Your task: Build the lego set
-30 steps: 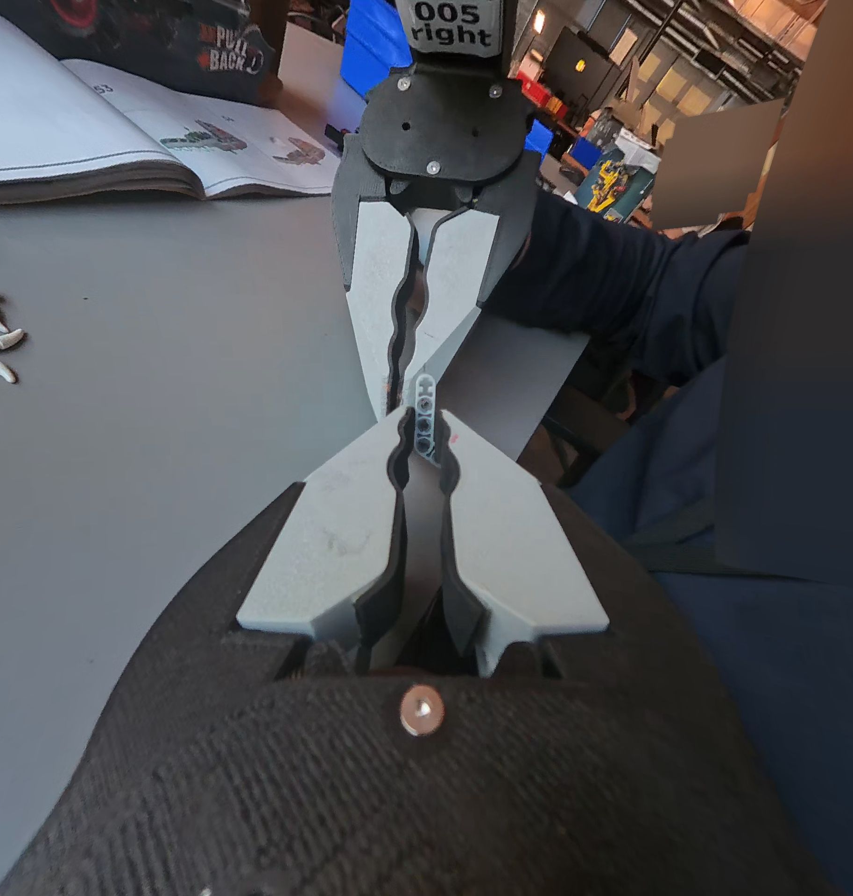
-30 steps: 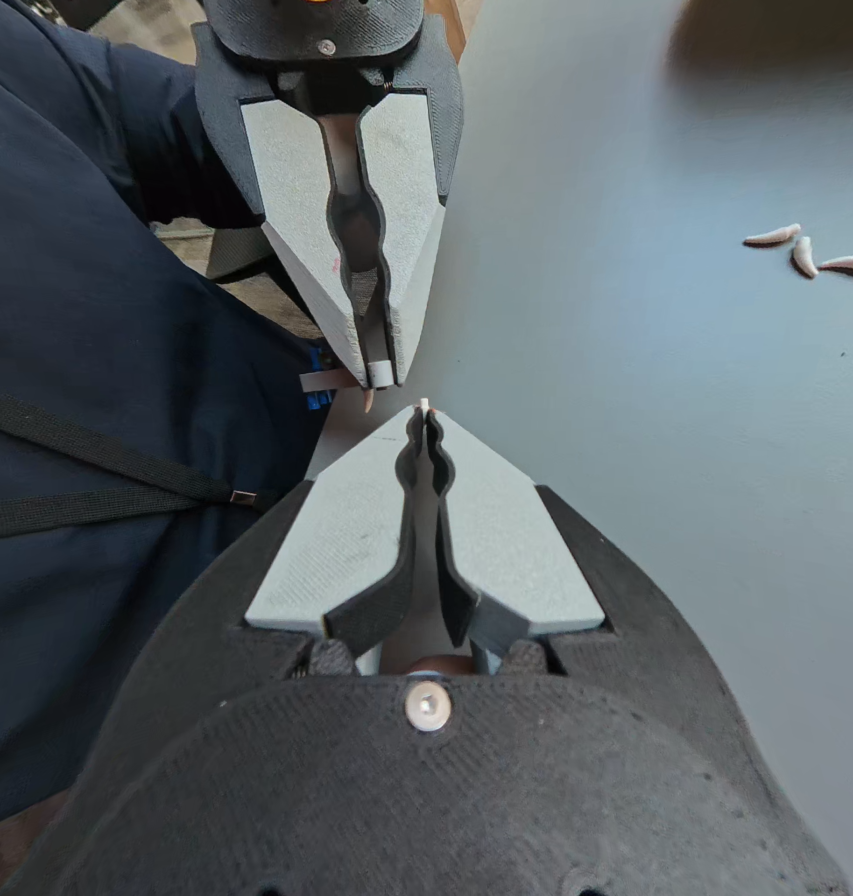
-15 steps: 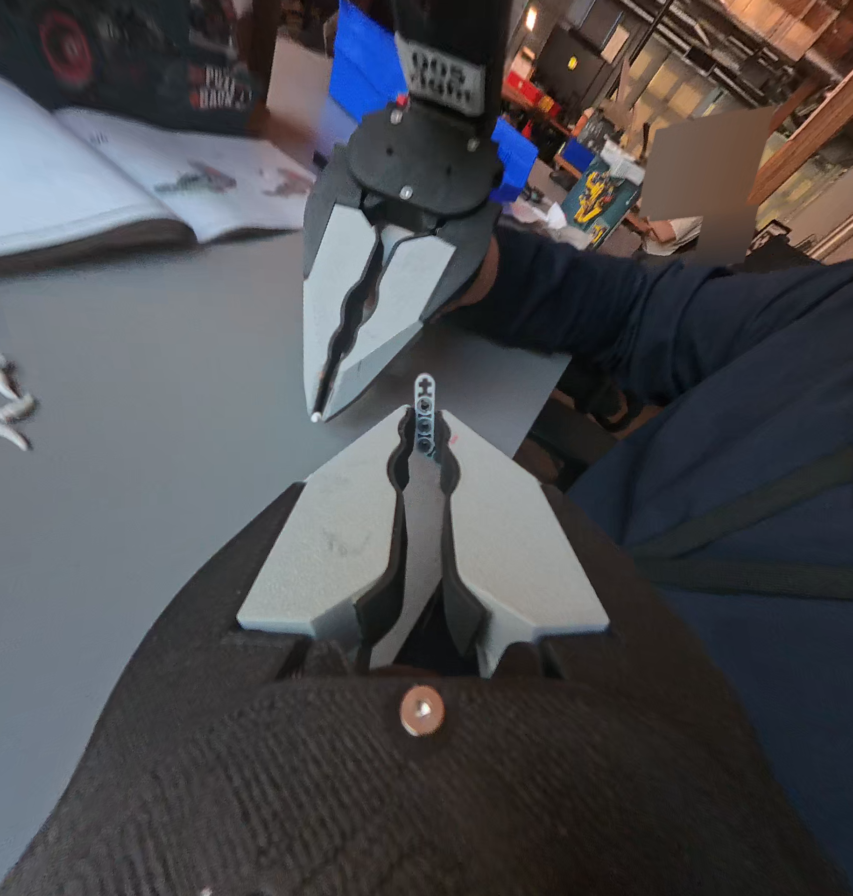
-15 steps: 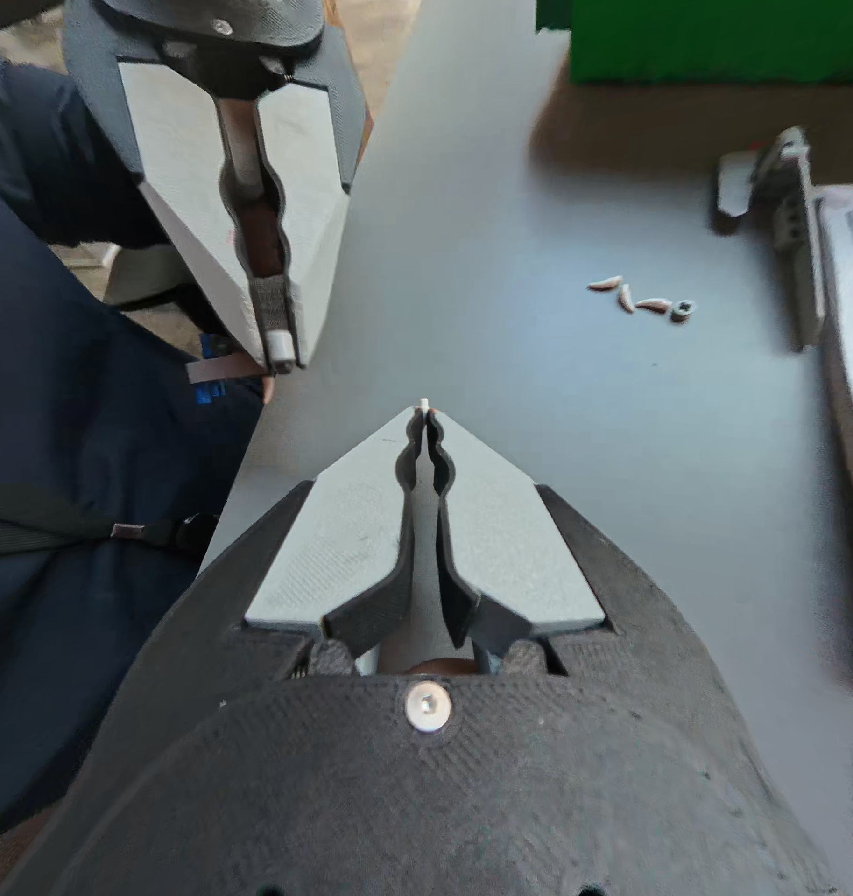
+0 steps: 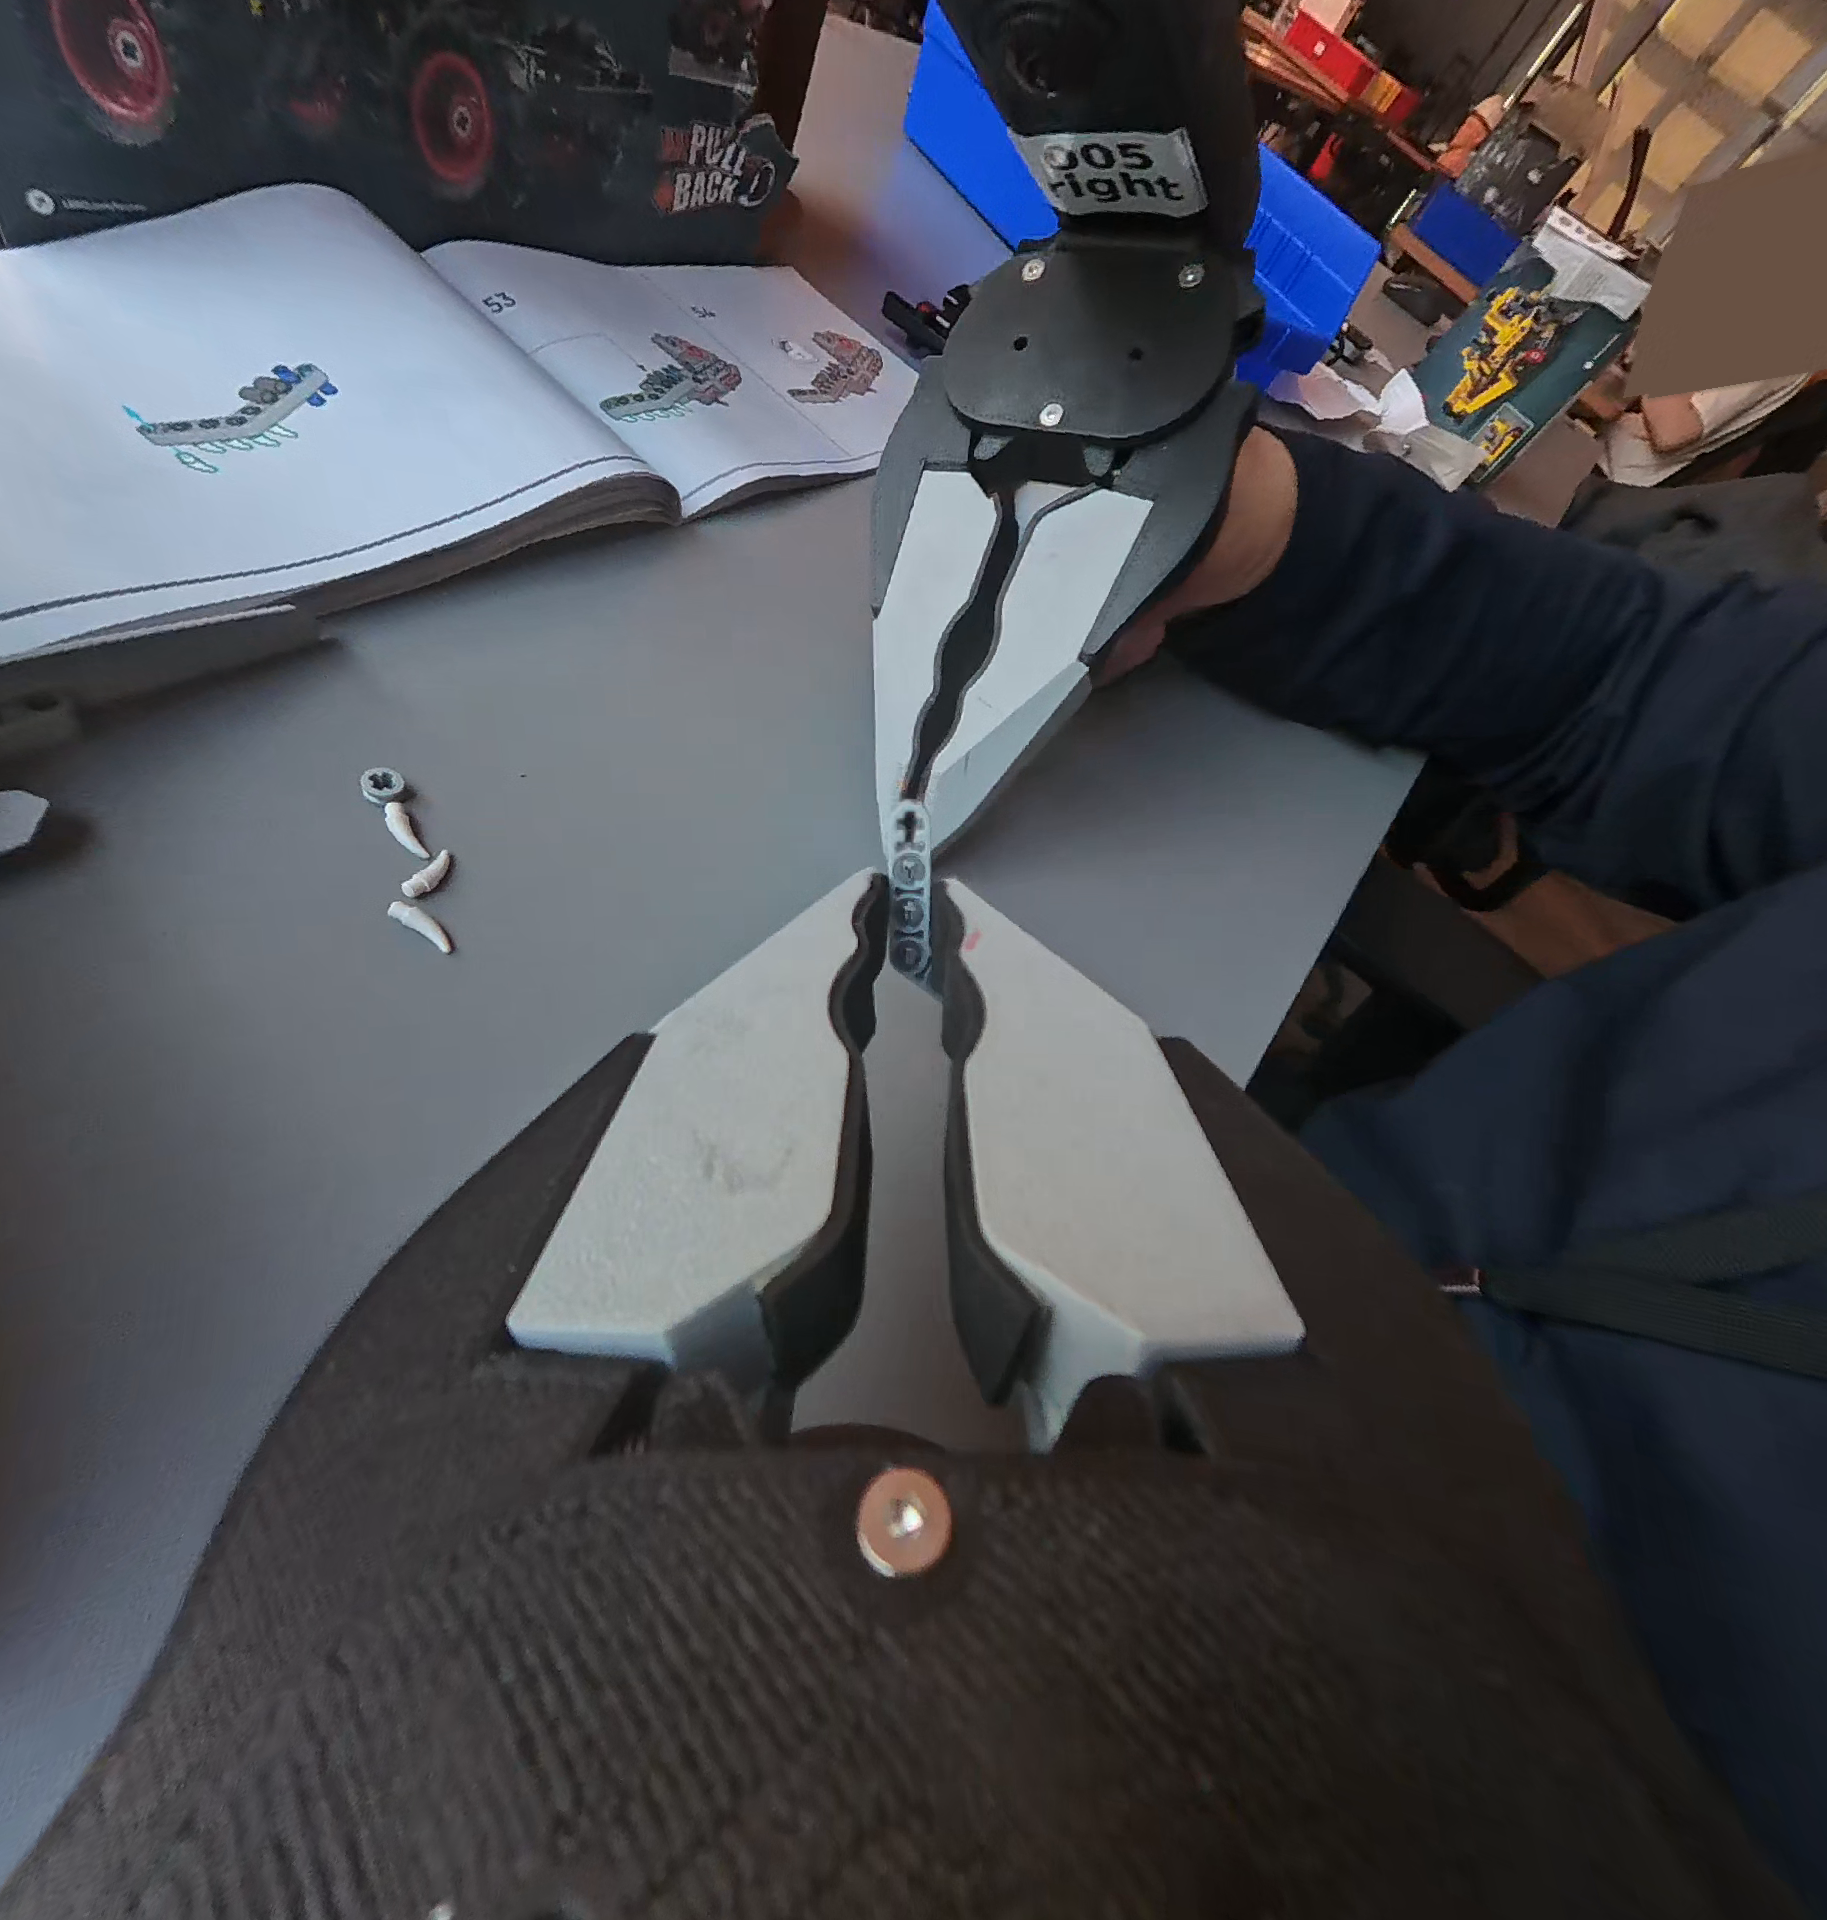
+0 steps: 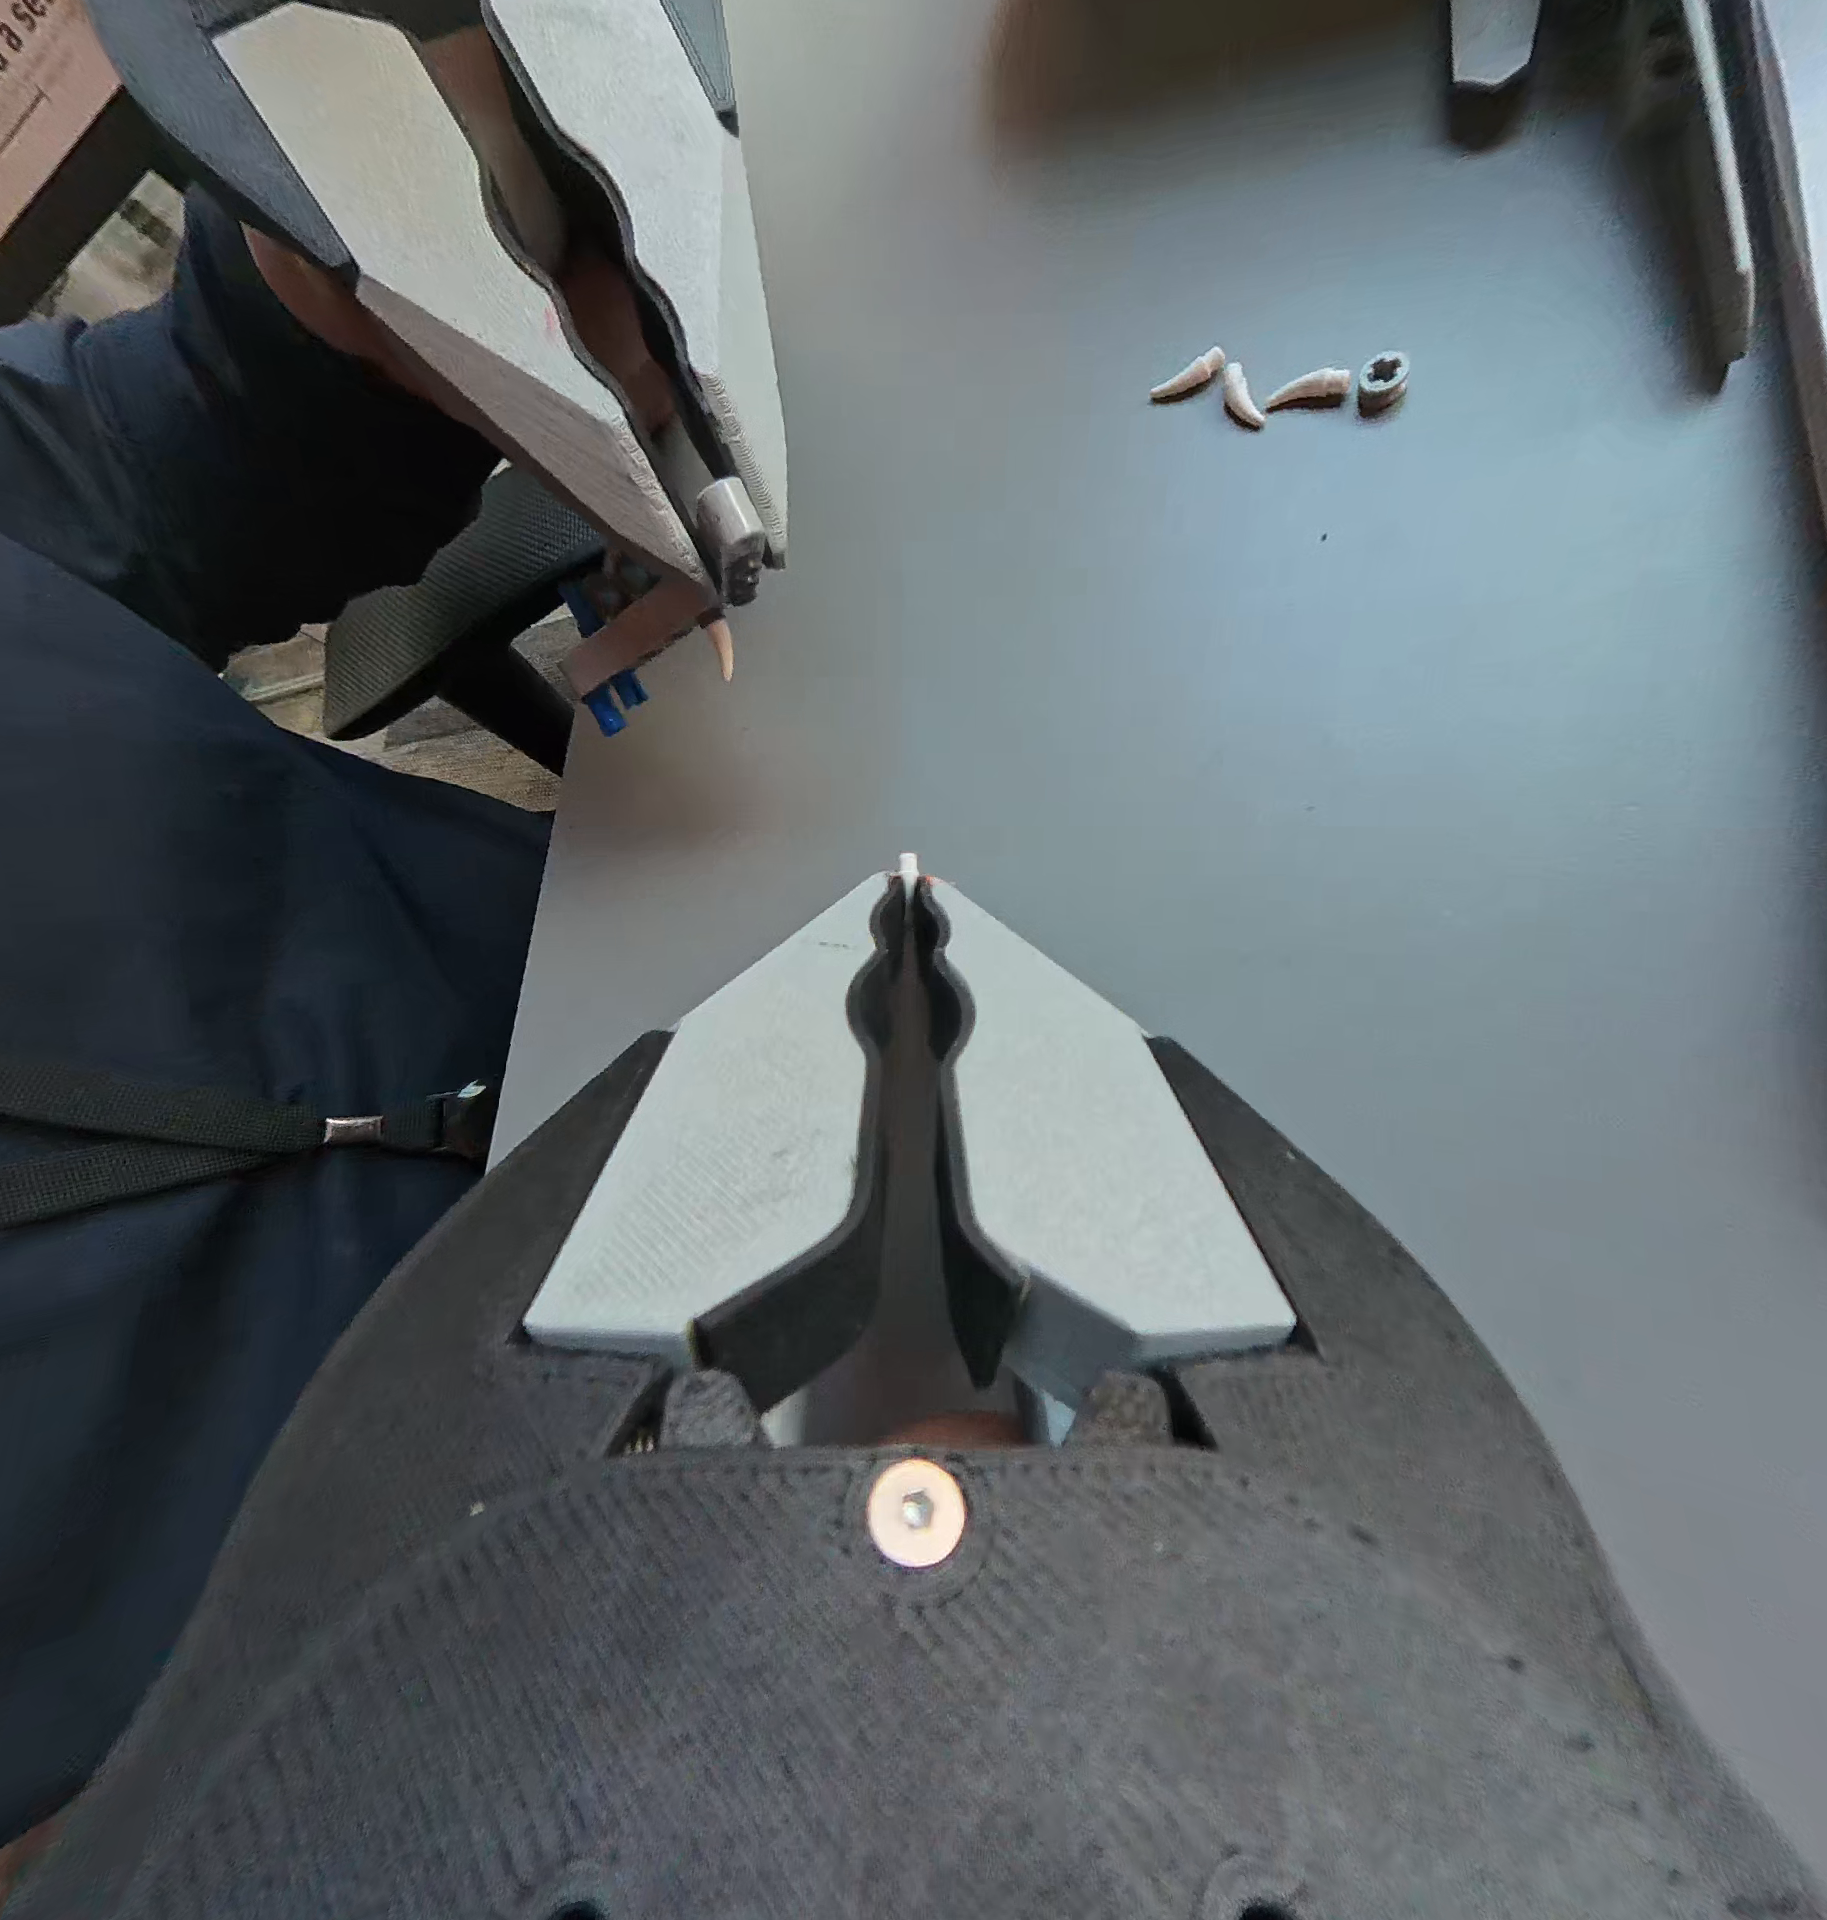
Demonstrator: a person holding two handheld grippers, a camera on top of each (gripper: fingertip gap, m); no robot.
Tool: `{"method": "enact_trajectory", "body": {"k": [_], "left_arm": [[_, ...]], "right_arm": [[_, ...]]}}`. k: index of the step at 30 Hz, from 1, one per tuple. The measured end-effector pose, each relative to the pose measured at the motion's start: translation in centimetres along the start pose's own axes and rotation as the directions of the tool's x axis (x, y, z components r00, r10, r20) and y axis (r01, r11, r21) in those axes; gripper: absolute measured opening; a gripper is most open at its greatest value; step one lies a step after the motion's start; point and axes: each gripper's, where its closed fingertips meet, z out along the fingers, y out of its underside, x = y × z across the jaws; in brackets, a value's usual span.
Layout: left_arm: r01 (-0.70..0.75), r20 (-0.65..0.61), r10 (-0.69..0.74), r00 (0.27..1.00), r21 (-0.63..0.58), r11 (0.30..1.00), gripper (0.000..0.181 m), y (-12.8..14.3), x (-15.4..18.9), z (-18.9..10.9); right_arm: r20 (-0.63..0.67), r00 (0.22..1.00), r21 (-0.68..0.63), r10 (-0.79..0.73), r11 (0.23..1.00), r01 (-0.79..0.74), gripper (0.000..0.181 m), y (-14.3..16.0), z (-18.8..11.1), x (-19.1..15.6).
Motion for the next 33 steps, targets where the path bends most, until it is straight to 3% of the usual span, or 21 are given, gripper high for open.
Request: {"method": "enact_trajectory", "body": {"k": [14,18,24,27,33], "left_arm": [[0.01,-0.014,-0.01,1.0,-0.016,1.0,0.005,0.3,0.0,0.2],[0.007,-0.016,-0.007,1.0,-0.024,1.0,0.005,0.4,0.1,0.3],[0.015,-0.026,-0.015,1.0,-0.018,1.0,0.005,0.4,0.1,0.2],[0.013,-0.027,-0.013,1.0,-0.016,1.0,0.005,0.3,0.1,0.2],[0.012,-0.031,-0.012,0.999,-0.017,1.0,0.005,0.4,0.2,0.2]], "right_arm": [[-0.115,0.98,-0.022,-0.163,0.987,0.162,0.007,0.0,-0.5,0.7],[-0.148,0.97,-0.036,-0.194,0.981,0.191,0.024,0.0,-0.9,1.0],[-0.166,0.968,-0.032,-0.189,0.982,0.186,0.03,-0.1,-1.1,1.2],[-0.165,0.966,-0.038,-0.197,0.98,0.193,0.022,0.0,-1.0,1.2],[-0.204,0.95,-0.069,-0.235,0.972,0.226,0.027,0.2,-1.2,1.4]]}}
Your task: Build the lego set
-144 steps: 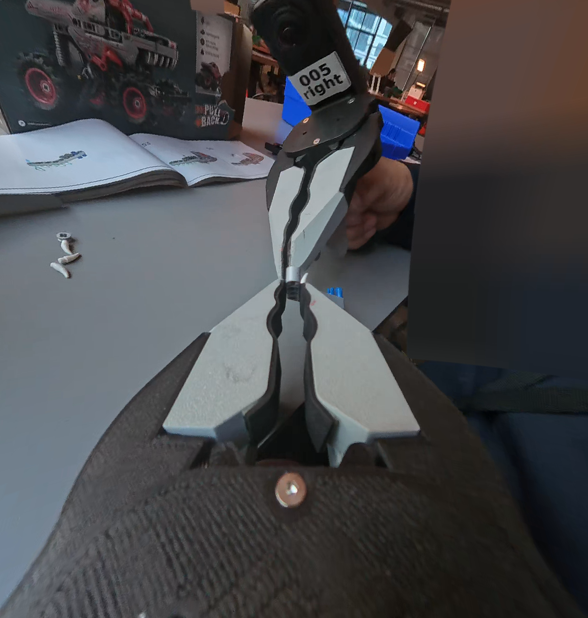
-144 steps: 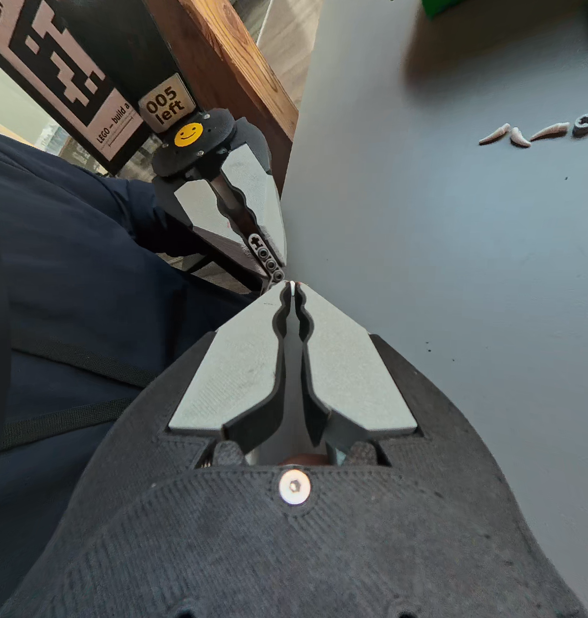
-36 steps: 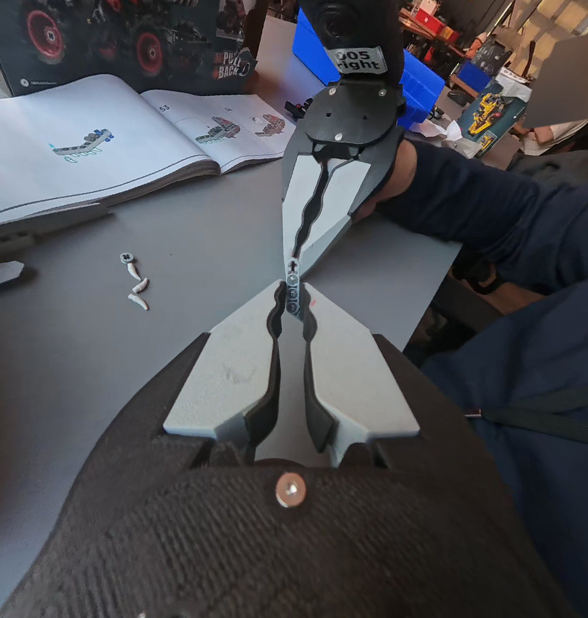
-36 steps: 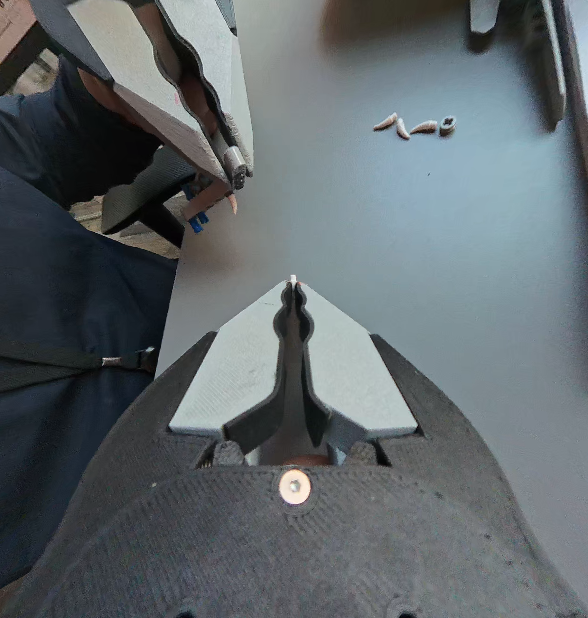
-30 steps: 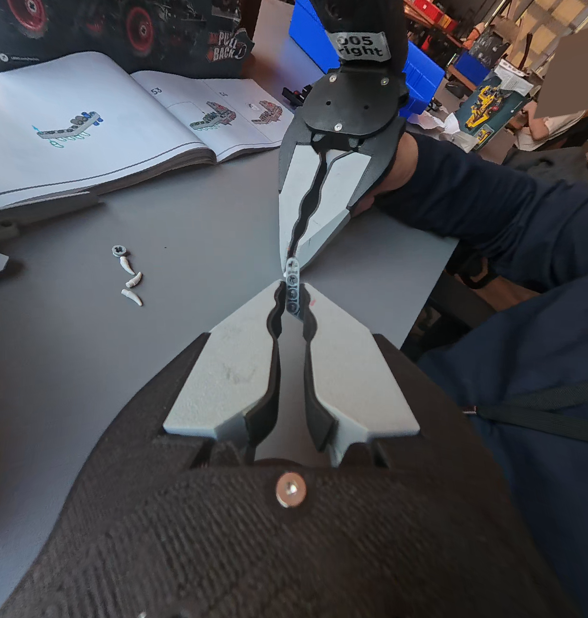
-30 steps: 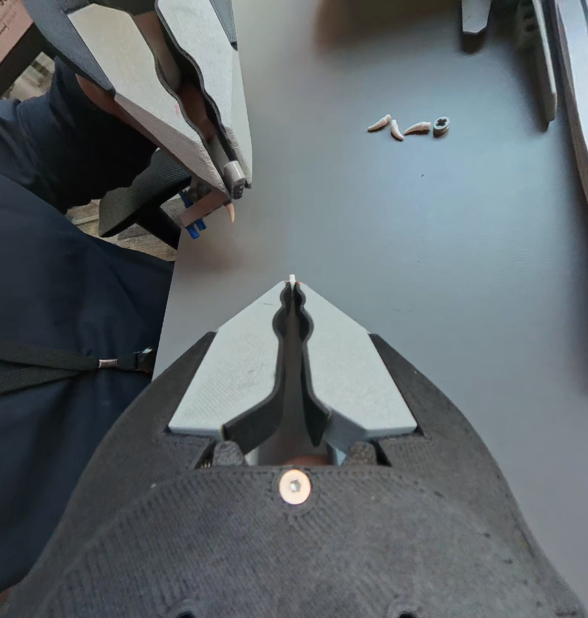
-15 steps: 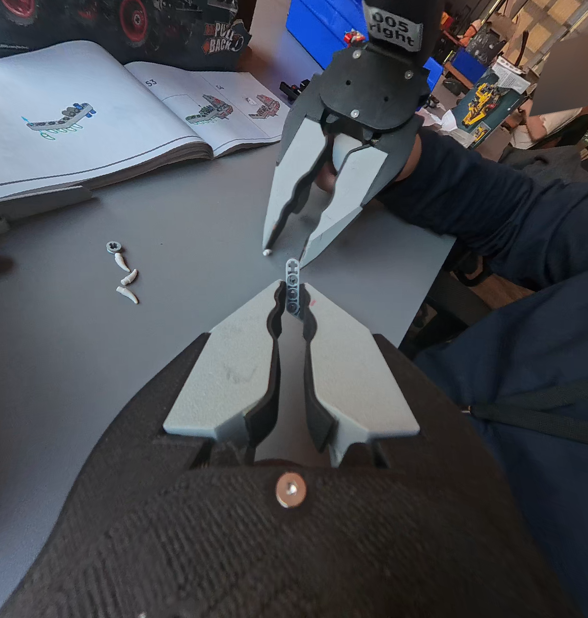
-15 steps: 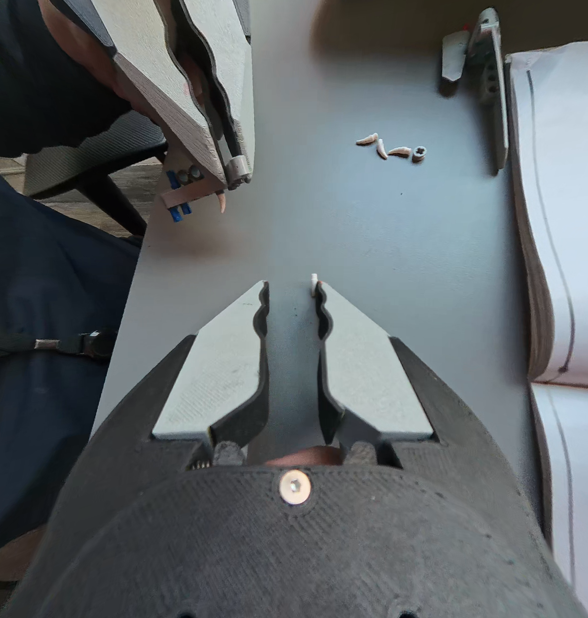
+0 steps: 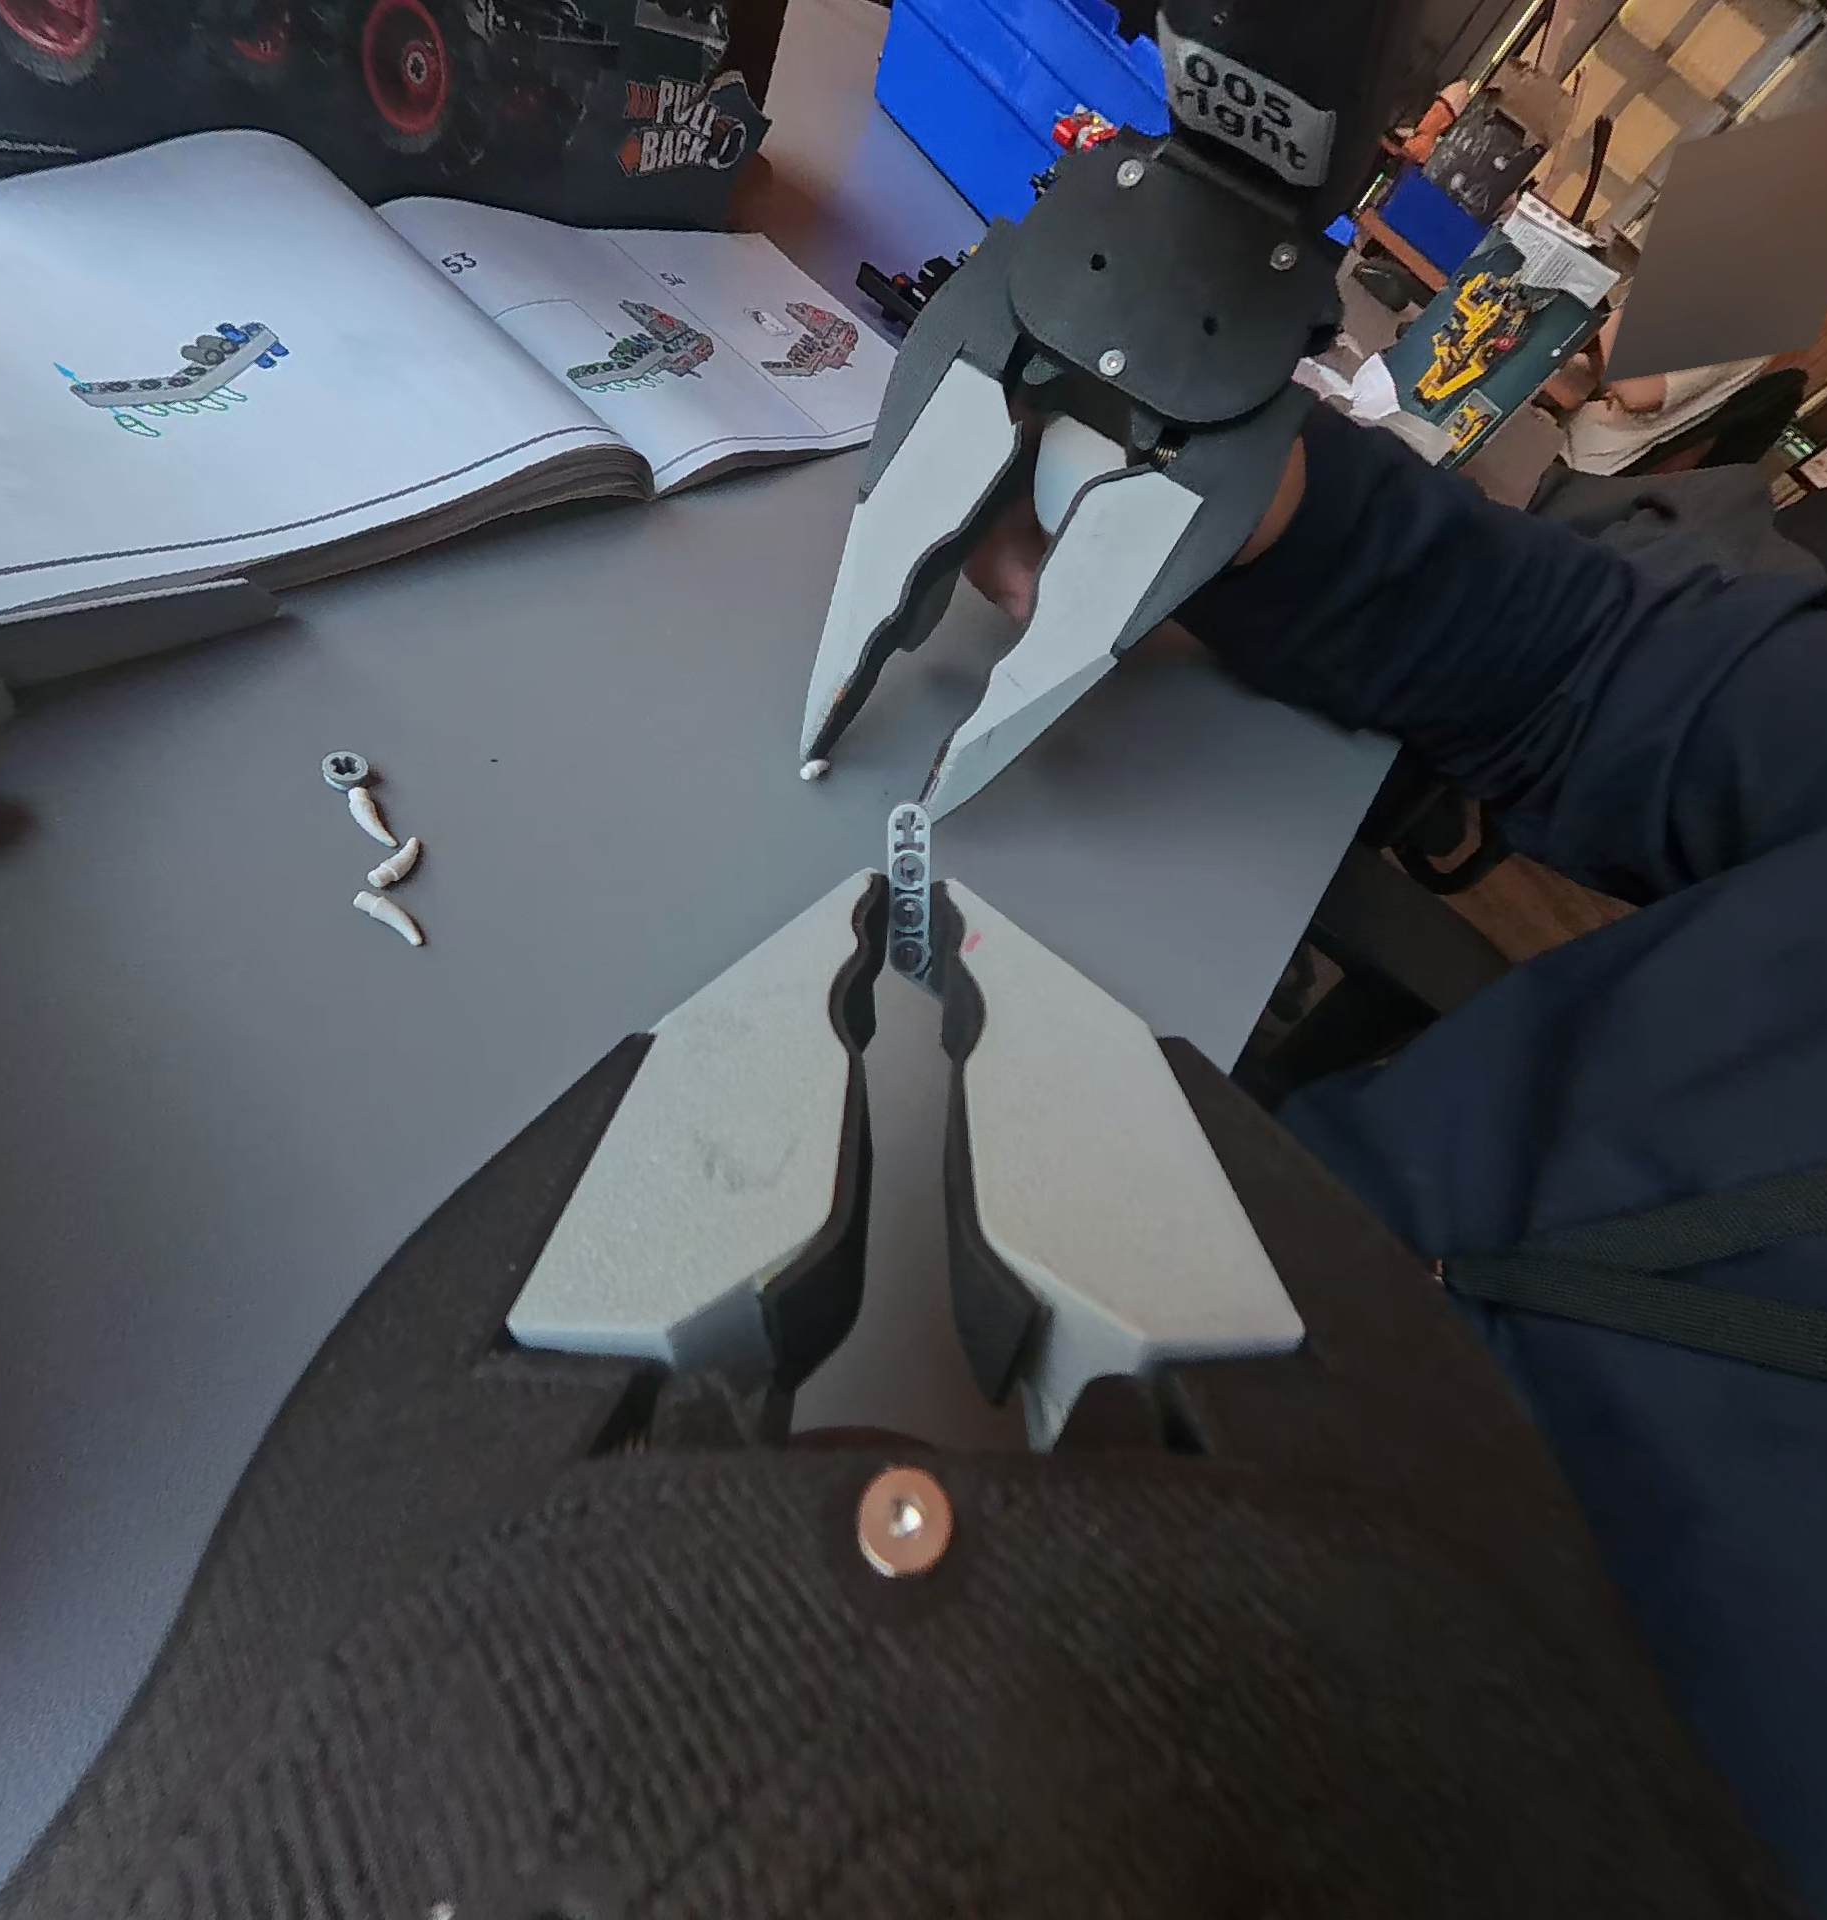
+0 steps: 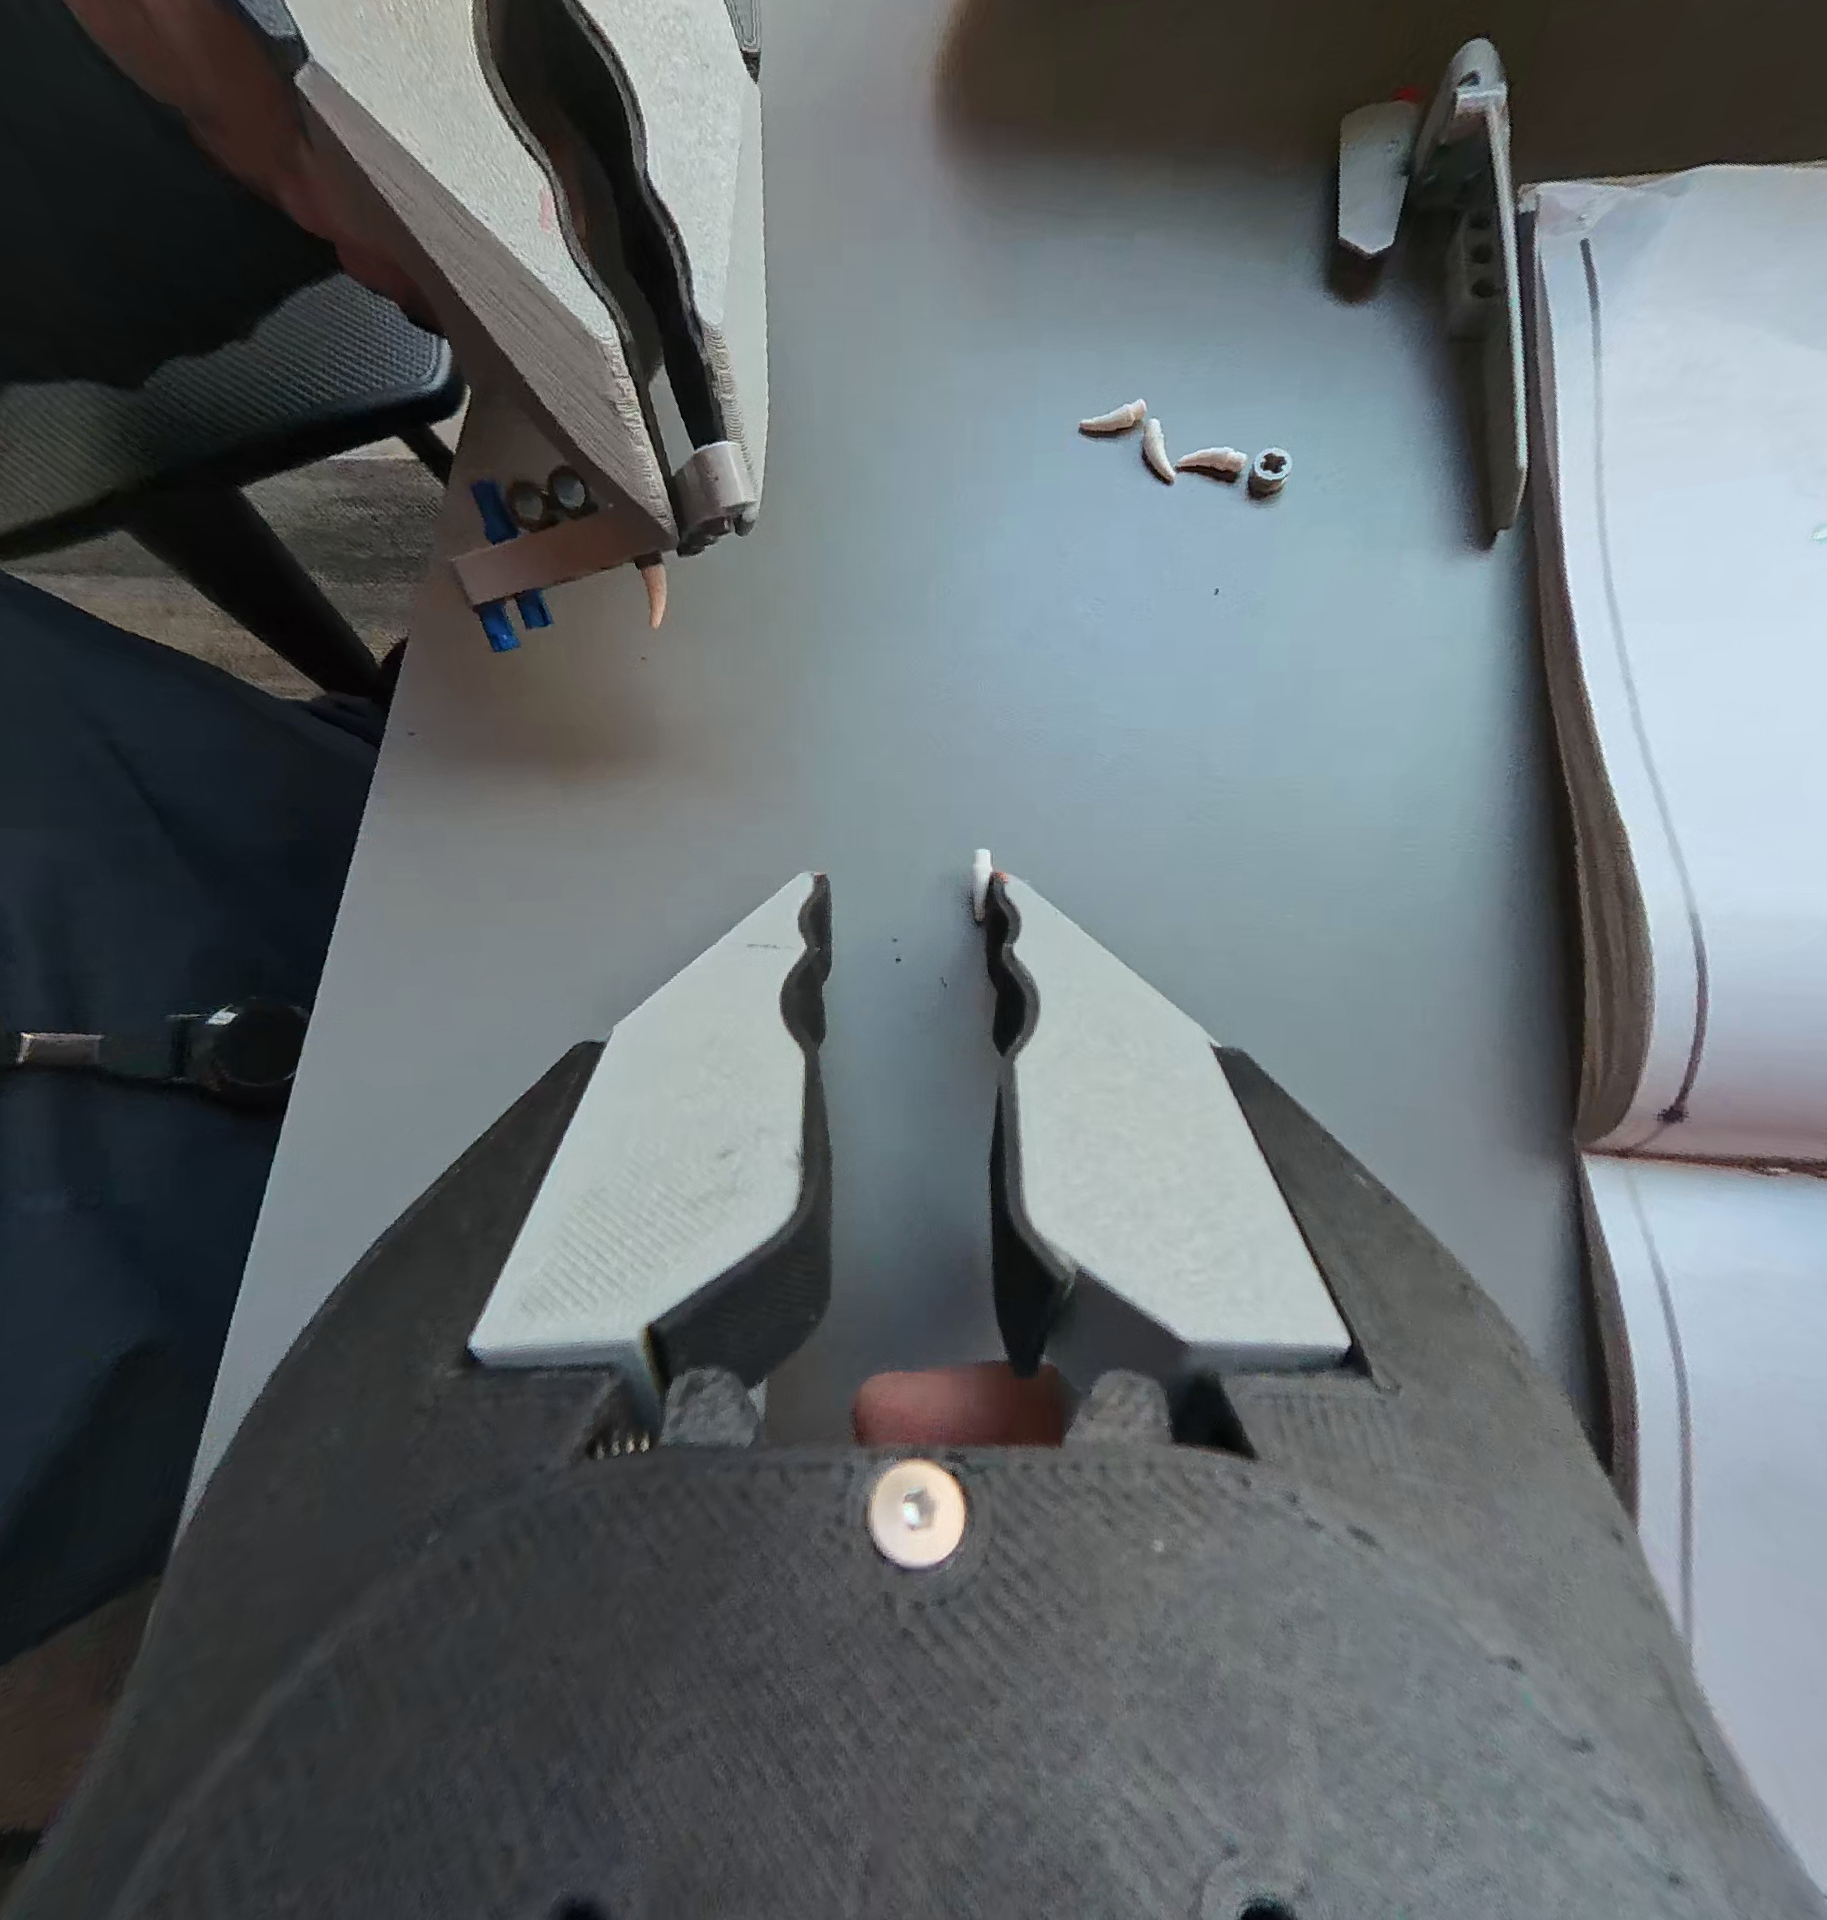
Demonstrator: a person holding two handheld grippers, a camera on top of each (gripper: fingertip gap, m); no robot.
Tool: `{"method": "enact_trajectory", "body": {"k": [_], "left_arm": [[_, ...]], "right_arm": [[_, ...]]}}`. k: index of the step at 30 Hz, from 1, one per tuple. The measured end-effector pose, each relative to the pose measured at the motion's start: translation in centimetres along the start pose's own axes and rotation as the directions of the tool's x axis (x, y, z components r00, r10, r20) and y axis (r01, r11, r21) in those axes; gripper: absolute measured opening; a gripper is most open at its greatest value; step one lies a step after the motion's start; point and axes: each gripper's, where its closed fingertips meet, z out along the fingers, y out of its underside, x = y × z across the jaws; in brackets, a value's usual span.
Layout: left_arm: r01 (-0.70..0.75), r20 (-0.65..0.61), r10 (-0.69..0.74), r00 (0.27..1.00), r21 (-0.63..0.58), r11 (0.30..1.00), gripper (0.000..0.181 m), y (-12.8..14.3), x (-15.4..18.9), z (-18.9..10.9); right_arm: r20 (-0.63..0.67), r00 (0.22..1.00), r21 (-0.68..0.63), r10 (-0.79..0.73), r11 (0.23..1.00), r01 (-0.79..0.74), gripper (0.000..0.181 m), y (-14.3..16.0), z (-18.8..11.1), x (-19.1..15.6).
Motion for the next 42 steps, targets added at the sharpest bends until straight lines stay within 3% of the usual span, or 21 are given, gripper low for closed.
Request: {"method": "enact_trajectory", "body": {"k": [5,7,17,21,26,32,34,36,42], "left_arm": [[-0.001,-0.001,0.001,1.0,0.005,1.0,0.005,0.0,0.0,0.0],[0.001,-0.001,-0.001,1.0,0.004,1.0,0.005,0.0,0.0,0.0],[-0.007,-0.007,0.007,1.0,0.019,1.0,0.005,-0.2,0.1,-0.2],[-0.032,-0.081,0.041,0.996,0.11,0.993,0.005,-1.2,1.8,-0.6],[-0.055,-0.149,0.094,0.984,0.242,0.969,0.005,-3.0,3.8,-0.8],[-0.194,-0.062,0.233,0.97,0.373,0.907,0.005,-4.8,4.6,-1.6],[-0.285,-0.002,0.313,0.95,0.411,0.866,0.005,-5.4,5.0,-1.6],[-0.343,0.036,0.36,0.932,0.405,0.848,0.005,-5.4,5.2,-1.2],[-0.302,0.041,0.316,0.948,0.426,0.853,0.006,-5.9,4.9,-1.1]], "right_arm": [[-0.008,1.0,0.0,0.023,1.0,-0.023,0.035,0.0,0.0,0.0],[-0.021,1.0,-0.002,0.012,1.0,-0.012,0.028,0.0,-0.1,0.2],[0.004,1.0,0.041,-0.006,0.999,0.006,0.033,-0.4,-1.1,0.2],[0.171,0.984,0.167,0.045,0.983,-0.074,0.029,-2.7,-1.9,-2.1],[0.427,0.894,0.245,0.133,0.935,-0.257,0.027,-5.0,-2.1,-4.9],[0.664,0.726,0.245,0.176,0.867,-0.434,0.022,-6.9,-3.5,-7.1],[0.695,0.698,0.246,0.174,0.854,-0.458,0.021,-7.4,-3.7,-7.5],[0.688,0.704,0.254,0.176,0.851,-0.46,0.005,-7.5,-3.6,-7.5],[0.636,0.755,0.313,0.158,0.842,-0.439,0.003,-7.7,-3.8,-6.8]]}}
